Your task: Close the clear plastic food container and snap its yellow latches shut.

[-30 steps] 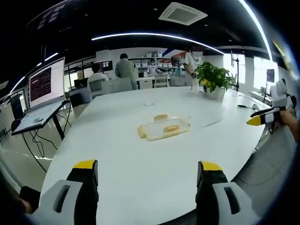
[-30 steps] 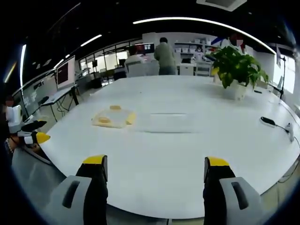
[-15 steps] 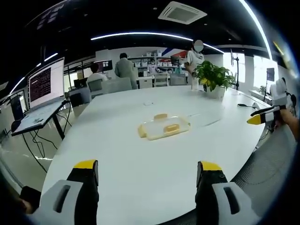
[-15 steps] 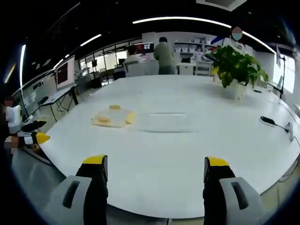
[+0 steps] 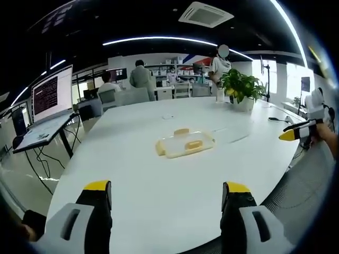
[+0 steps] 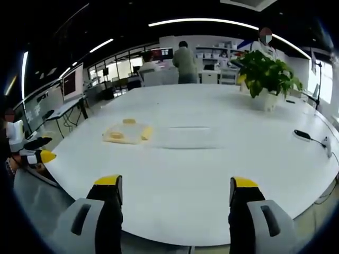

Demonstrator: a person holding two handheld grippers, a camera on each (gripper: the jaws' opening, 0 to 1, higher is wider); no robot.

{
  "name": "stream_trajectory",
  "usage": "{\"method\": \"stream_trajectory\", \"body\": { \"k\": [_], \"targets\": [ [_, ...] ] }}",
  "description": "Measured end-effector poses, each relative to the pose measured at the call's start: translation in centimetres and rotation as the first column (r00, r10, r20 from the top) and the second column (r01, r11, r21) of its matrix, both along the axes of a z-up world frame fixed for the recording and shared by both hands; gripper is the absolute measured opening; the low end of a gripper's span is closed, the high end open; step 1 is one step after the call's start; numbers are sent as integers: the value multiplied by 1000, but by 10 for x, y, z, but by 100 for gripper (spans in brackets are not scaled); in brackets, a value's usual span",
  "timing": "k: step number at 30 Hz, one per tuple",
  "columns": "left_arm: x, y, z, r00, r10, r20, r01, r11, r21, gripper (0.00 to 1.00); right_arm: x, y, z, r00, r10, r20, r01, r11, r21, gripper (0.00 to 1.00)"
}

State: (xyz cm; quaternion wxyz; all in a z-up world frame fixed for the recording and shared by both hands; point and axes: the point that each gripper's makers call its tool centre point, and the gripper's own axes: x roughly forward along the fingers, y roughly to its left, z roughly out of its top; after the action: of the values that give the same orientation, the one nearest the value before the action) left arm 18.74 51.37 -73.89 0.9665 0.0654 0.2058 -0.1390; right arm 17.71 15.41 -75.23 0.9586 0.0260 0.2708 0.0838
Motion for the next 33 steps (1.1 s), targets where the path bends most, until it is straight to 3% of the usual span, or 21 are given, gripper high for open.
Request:
{"method": "stream_trajectory", "body": {
  "k": [20, 24, 33],
  "targets": [
    [0, 1, 1, 1000, 0, 4, 0, 1000, 1, 82, 1, 0, 1, 1000, -5, 5, 5, 1000, 0, 81],
    [0, 1, -1, 1000, -3, -2, 3, 1000, 5, 81, 2, -4, 4, 999, -23, 25, 23, 1000, -12, 84],
    [0, 1, -3, 1000, -10, -16, 10, 1000, 17, 81, 2, 0, 1, 1000, 3, 10, -3, 1000, -8, 80]
  ]
}}
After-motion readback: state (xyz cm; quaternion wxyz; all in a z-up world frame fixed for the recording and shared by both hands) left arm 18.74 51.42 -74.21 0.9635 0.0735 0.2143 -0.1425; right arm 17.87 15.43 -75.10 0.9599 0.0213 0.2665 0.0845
